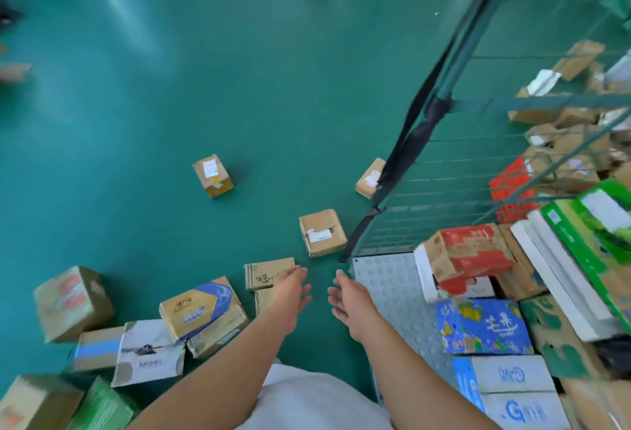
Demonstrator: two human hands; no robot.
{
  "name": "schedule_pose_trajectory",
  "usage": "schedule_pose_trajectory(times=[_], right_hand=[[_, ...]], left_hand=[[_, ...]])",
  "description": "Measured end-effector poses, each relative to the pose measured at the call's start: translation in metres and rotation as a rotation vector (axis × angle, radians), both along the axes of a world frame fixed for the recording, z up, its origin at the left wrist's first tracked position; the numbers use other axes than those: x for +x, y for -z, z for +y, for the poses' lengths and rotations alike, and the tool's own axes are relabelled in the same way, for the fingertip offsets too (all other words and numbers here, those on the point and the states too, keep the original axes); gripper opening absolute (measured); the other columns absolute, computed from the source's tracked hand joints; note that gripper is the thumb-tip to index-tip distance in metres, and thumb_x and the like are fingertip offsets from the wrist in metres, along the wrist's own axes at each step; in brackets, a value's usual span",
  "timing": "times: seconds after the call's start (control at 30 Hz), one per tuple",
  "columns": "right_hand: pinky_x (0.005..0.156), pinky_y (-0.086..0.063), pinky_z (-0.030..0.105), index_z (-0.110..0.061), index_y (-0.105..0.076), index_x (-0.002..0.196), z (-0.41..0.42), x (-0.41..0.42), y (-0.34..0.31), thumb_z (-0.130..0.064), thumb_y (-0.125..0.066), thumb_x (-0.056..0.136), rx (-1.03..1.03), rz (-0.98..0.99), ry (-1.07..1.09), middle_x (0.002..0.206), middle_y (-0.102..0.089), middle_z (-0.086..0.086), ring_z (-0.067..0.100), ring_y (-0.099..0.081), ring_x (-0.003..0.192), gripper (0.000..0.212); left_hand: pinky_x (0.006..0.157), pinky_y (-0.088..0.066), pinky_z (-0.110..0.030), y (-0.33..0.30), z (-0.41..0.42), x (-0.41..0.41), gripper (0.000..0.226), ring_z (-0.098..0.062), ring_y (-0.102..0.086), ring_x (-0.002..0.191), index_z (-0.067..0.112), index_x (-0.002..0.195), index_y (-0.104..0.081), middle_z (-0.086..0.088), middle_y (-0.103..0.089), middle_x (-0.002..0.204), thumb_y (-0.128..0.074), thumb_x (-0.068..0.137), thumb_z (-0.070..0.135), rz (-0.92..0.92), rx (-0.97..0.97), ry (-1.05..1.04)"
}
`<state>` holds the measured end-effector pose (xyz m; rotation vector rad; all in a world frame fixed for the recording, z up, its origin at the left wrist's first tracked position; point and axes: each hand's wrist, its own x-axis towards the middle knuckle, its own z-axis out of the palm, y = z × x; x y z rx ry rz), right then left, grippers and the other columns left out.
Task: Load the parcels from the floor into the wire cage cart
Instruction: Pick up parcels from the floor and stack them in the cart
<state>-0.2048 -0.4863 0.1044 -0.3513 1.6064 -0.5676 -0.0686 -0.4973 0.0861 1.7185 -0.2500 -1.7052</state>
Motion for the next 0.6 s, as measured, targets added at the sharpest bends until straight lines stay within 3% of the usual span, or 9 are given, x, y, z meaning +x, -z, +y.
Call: schedule_pose_trajectory(times=[0.23, 0.43, 0.6], right_hand=[[0.093, -0.053, 0.035, -0.02, -0.063, 0.11, -0.065, 0.065, 0.002, -0.045, -0.052, 0.104, -0.005, 0.037, -0.032, 0.112, -0.069, 0.004, 0.019, -0.066, 0.108, 0.028], [0.09, -0.053, 0.034, -0.019, -0.064, 0.113, -0.11, 0.104, 0.018, -0.045, -0.052, 0.104, 0.043, 0.081, -0.029, 0.112, -0.069, 0.003, 0.017, -0.066, 0.105, 0.03], [0.092, -0.054, 0.034, -0.02, -0.064, 0.111, -0.146, 0.118, 0.032, -0.045, -0.052, 0.104, 0.107, 0.113, -0.105, 0.112, -0.068, 0.002, 0.018, -0.065, 0.107, 0.029]], left_hand=[[0.087, -0.054, -0.035, 0.007, -0.068, 0.069, 0.022, -0.02, -0.063, 0.107, 0.016, 0.126, -0.058, -0.004, -0.062, 0.118, -0.053, 0.105, 0.021, 0.046, 0.021, -0.068], [0.092, -0.056, -0.037, 0.019, -0.113, 0.108, 0.005, -0.02, -0.064, 0.104, 0.021, 0.107, -0.06, -0.005, -0.063, 0.117, -0.055, 0.104, 0.02, 0.079, 0.072, -0.099], [0.081, -0.054, -0.033, 0.047, -0.135, 0.123, 0.009, -0.021, -0.064, 0.102, 0.018, 0.11, -0.061, -0.009, -0.064, 0.122, -0.054, 0.104, 0.02, 0.101, 0.1, -0.118]])
